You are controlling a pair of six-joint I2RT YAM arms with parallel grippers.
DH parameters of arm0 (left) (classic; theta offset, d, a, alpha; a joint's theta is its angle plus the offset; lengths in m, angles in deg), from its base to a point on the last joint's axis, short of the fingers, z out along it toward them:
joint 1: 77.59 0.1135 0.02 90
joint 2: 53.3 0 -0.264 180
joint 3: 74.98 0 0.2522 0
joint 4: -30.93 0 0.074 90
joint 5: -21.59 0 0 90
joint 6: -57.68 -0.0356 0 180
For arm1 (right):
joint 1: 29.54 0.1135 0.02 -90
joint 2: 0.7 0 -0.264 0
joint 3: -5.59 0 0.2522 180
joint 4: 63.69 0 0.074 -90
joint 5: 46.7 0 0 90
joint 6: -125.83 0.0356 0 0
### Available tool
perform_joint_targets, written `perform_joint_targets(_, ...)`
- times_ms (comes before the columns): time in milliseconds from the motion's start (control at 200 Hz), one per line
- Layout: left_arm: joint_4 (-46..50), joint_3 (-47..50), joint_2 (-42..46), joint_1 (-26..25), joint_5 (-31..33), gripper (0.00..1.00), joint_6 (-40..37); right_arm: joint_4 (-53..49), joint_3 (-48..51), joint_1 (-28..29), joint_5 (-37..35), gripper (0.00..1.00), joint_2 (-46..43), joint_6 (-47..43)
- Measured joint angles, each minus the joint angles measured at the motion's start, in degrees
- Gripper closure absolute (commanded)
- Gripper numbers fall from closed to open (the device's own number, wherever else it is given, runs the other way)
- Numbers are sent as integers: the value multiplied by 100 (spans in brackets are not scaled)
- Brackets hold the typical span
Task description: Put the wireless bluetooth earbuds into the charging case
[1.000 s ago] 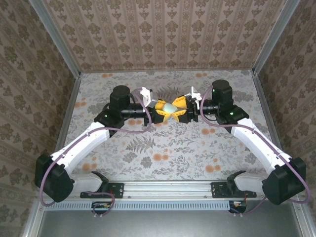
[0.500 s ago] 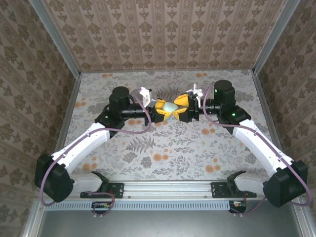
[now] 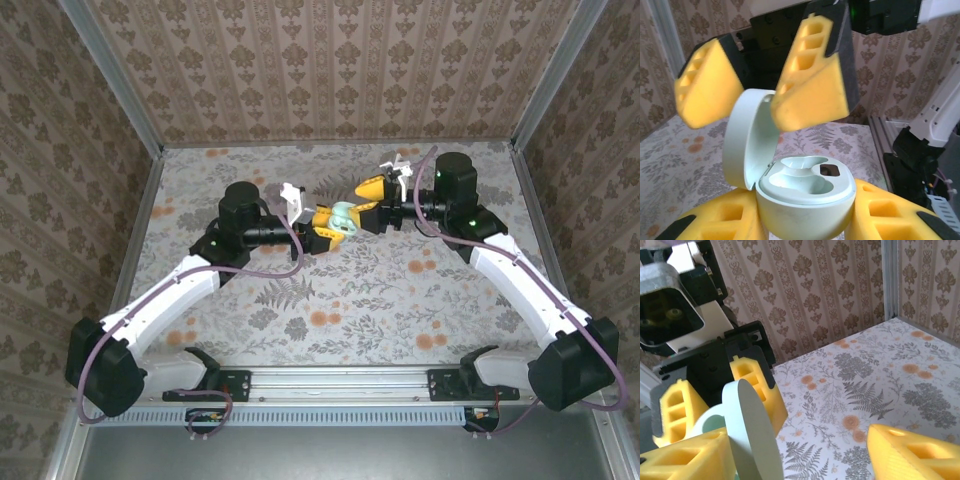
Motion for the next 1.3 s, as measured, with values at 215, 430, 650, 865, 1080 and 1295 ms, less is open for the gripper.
perform_joint_targets(215,-682,564,55,0,903,74,387,-216,-133,-15,-15,29,-142,581)
perform_joint_targets(430,-1561,1106,68,2,1593,74,778,-1102,-352,-166,-723,42,-551,962)
perform_joint_targets(650,-2302,1624,374,90,1886,74,1010,-2809,-461,-538,-1779,55,107,1377)
perform_joint_targets(865,-2625,1827,756,208,1888,74,1167,-3729,175,-264,-2275,58,1045,1770)
perform_joint_targets(1080,-2669,1875,911,275,1884,74,1200,-3679,498,177,-2356,58,1519,2105)
perform_joint_targets(1295,-2610,1875,1147,365,1888,74,1198,-3609,306,186,-2380,65,2229,2046)
